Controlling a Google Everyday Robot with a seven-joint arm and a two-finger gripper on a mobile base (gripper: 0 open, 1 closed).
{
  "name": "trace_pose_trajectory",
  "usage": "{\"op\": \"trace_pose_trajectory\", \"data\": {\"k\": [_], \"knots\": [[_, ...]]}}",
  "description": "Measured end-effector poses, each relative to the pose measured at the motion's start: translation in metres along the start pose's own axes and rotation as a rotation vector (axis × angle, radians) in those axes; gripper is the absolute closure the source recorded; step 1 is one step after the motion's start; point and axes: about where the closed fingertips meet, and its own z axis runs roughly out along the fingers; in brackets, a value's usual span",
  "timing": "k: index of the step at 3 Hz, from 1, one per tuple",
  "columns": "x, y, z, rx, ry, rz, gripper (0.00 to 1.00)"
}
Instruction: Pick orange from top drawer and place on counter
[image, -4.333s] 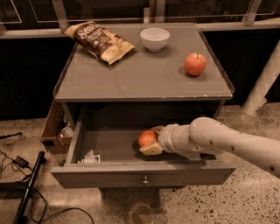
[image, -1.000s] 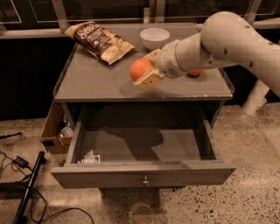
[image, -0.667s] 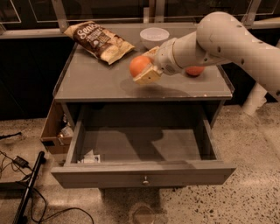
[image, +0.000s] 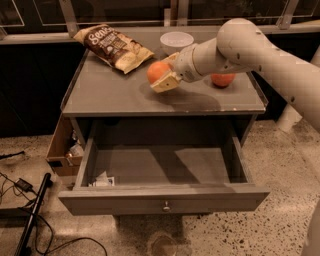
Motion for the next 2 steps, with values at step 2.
{"op": "trace_pose_trajectory", "data": {"k": [2], "knots": [[0.0136,-0.0128,0.0167,0.004,-0.024,0.073,1.00]]}}
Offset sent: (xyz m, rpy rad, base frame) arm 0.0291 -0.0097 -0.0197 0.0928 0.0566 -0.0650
